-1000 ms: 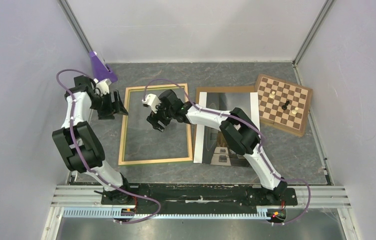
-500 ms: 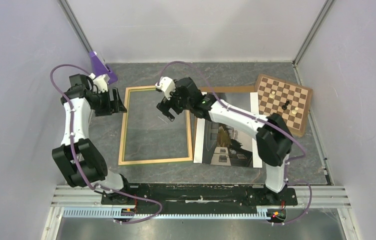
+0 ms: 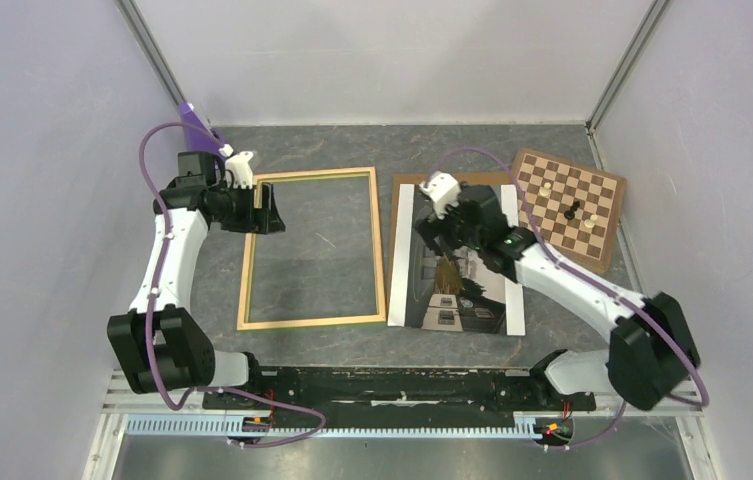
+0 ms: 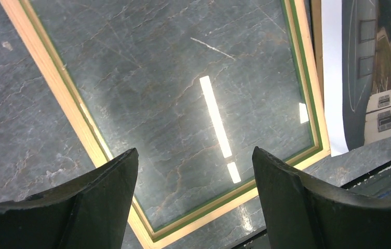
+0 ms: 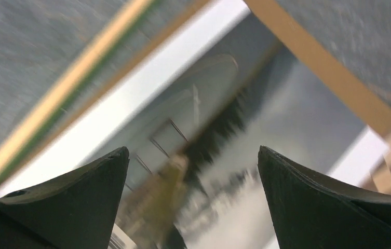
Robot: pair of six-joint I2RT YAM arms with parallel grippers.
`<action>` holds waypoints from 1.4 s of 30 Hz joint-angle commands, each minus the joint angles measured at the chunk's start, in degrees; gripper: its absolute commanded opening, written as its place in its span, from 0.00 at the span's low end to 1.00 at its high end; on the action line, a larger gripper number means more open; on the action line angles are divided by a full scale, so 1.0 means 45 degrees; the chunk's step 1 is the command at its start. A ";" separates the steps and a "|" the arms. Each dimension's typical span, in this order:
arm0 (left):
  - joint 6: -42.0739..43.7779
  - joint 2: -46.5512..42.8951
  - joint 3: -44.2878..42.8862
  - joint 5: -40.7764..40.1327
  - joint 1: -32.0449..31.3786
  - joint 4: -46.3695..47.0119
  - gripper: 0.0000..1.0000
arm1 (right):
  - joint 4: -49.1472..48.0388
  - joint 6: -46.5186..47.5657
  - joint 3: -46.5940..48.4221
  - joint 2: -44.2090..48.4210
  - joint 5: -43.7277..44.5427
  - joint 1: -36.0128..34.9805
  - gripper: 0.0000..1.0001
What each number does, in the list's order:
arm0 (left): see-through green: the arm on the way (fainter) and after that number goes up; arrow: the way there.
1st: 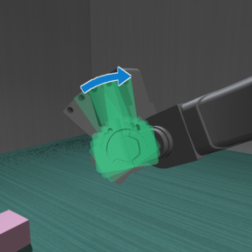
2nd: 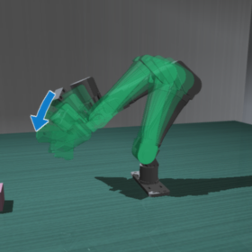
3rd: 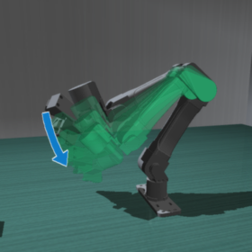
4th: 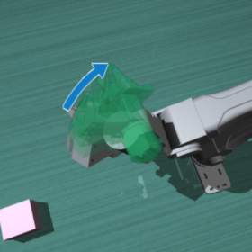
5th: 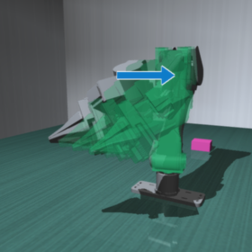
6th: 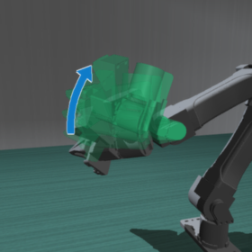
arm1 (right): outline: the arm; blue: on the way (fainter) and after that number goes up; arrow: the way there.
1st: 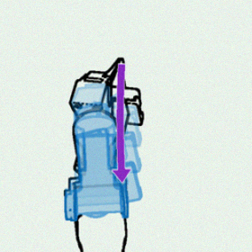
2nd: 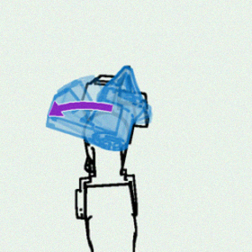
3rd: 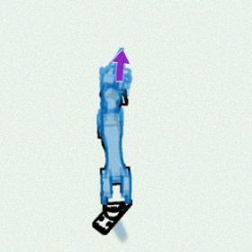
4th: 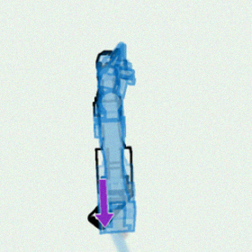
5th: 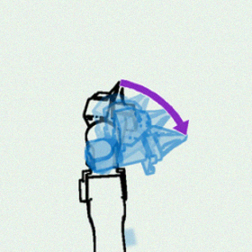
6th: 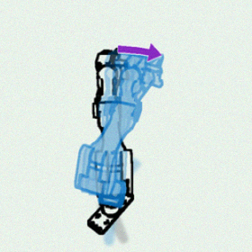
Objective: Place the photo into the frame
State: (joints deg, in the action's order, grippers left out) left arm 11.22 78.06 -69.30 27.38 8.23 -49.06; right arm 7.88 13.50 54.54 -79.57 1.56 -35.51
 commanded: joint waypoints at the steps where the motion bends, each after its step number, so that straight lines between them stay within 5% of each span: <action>1: -0.0079 -0.0346 0.0142 0.0583 -0.0455 0.0819 0.87 | -0.0359 -0.0215 -0.2018 0.2234 -0.0037 0.1688 0.98; 12: -0.0472 -0.1136 0.1630 0.0477 -0.1671 0.2696 0.87 | 0.0604 -0.0347 -0.4797 0.5329 -0.3328 0.6880 0.97; 21: -0.0698 -0.0946 0.1908 0.0658 -0.2009 0.3039 0.88 | 0.1507 -0.0457 -0.5286 0.4268 -0.7546 1.1171 0.89; 42: -0.0856 -0.0785 0.2257 0.0675 -0.2105 0.3442 0.88 | 0.0512 -0.0284 -0.4978 0.1069 -0.9922 1.2329 0.66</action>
State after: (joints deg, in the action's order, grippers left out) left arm 8.84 74.39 -59.20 29.15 -1.15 -35.66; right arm 13.72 11.64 30.52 -73.67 -40.49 19.73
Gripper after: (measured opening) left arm 0.874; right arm 0.690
